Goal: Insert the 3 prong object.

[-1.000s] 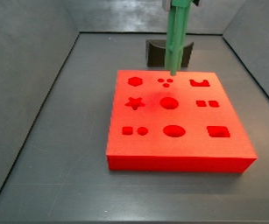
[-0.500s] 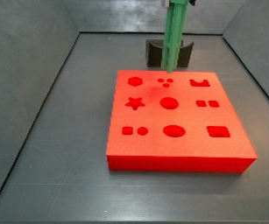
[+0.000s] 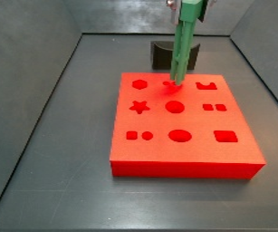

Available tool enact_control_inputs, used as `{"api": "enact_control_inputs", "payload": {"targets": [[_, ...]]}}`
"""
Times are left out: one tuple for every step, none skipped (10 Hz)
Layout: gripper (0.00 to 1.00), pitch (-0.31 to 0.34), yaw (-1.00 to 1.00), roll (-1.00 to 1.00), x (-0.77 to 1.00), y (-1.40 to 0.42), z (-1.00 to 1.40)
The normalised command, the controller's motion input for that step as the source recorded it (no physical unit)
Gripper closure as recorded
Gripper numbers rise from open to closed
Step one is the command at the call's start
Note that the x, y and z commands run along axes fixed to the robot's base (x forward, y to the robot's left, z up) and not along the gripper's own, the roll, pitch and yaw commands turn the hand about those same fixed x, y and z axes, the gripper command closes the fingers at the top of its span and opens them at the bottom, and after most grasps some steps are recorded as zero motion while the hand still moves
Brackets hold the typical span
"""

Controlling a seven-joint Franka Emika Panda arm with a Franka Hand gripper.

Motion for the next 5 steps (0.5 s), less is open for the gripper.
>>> {"api": "enact_control_inputs", "payload": {"targets": [[1.00,-0.017,0.05,0.00,-0.04,-0.06,0.00],[1.00,-0.026,0.00,0.00,-0.13,0.00,-0.10],[1.00,-0.011,0.00,0.01,-0.19,0.01,-0.12],[1.00,0.000,0.00,0.01,-0.19,0.06,-0.12],[1.00,0.000,0.00,0.02,-0.11,0.03,-0.10]]}}
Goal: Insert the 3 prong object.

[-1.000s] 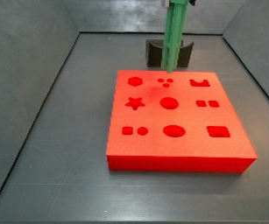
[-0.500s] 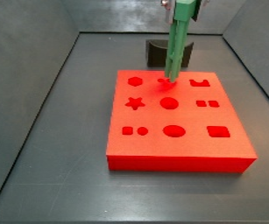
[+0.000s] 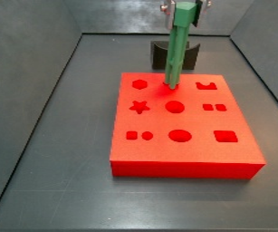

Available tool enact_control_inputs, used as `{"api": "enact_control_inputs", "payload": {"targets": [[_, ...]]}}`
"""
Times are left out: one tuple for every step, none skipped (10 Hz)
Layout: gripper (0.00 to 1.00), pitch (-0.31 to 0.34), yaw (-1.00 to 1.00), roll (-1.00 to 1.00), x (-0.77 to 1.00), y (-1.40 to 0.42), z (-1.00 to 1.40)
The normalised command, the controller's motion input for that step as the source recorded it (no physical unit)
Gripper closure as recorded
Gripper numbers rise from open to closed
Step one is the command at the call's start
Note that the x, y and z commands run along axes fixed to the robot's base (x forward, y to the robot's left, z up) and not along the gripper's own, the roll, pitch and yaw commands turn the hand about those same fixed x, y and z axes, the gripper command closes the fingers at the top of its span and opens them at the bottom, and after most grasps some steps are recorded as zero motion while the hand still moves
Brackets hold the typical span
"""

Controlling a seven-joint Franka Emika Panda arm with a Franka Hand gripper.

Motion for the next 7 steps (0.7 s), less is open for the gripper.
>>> {"api": "enact_control_inputs", "payload": {"targets": [[1.00,0.000,0.00,0.02,0.00,0.00,-0.13],[1.00,0.000,0.21,0.06,0.35,0.02,-0.15],[1.00,0.000,0.23,0.04,0.38,0.03,-0.15],[1.00,0.000,0.16,0.03,0.20,0.07,-0.18],[1.00,0.000,0.00,0.03,-0.06,0.03,-0.18],[1.00,0.000,0.00,0.11,-0.14,0.00,-0.11],[1.00,0.000,0.00,0.19,-0.08,-0.07,-0.30]]}}
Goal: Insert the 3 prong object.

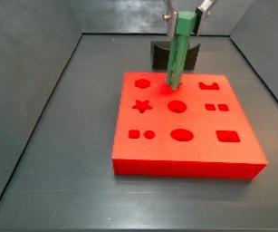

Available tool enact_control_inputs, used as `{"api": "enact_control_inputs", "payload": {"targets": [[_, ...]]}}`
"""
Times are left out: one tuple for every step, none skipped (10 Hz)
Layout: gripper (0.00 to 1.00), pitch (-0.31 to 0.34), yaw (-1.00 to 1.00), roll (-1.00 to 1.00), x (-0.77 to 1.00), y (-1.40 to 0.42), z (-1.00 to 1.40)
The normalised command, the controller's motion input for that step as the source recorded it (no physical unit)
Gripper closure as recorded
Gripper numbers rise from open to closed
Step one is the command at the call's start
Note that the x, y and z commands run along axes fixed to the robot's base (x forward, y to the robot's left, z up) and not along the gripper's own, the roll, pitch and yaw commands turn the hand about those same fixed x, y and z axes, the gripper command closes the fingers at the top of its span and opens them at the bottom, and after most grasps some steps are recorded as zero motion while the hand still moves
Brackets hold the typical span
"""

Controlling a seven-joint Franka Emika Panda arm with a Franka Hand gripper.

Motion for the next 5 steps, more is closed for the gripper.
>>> {"api": "enact_control_inputs", "payload": {"targets": [[1.00,0.000,-0.12,0.33,-0.07,-0.14,-0.54],[1.00,-0.013,-0.03,0.35,0.00,-0.26,-0.56],[1.00,-0.004,0.00,0.31,0.08,-0.27,-0.53],[1.00,0.000,0.00,0.22,0.25,-0.21,-0.60],[1.00,0.007,-0.06,0.10,0.29,-0.11,-0.89]]}}
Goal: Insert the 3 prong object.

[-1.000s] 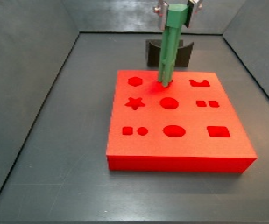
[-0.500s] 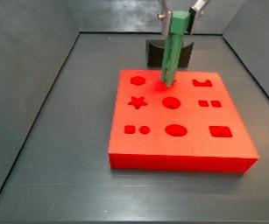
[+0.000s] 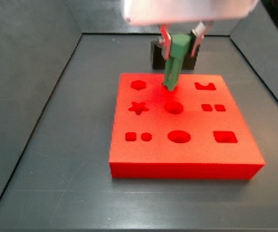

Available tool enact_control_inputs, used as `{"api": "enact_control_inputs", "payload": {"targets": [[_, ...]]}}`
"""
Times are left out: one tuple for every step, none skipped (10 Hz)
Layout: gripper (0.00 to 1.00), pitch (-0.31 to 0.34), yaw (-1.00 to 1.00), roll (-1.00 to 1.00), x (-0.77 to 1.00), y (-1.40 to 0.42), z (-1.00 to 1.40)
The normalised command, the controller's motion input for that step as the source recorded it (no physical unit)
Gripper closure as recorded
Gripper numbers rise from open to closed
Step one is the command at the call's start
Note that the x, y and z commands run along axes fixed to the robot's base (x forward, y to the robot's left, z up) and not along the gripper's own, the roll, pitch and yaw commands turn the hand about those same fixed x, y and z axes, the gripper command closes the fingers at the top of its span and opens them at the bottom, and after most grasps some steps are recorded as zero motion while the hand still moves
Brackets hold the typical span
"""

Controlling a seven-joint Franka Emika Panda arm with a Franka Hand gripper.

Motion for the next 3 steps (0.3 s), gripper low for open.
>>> {"api": "enact_control_inputs", "payload": {"targets": [[1.00,0.000,-0.13,0.00,0.18,0.00,-1.00],[1.00,0.017,-0.09,0.00,0.16,0.00,-0.64],[1.00,0.000,0.00,0.00,0.00,0.00,0.00]]}}
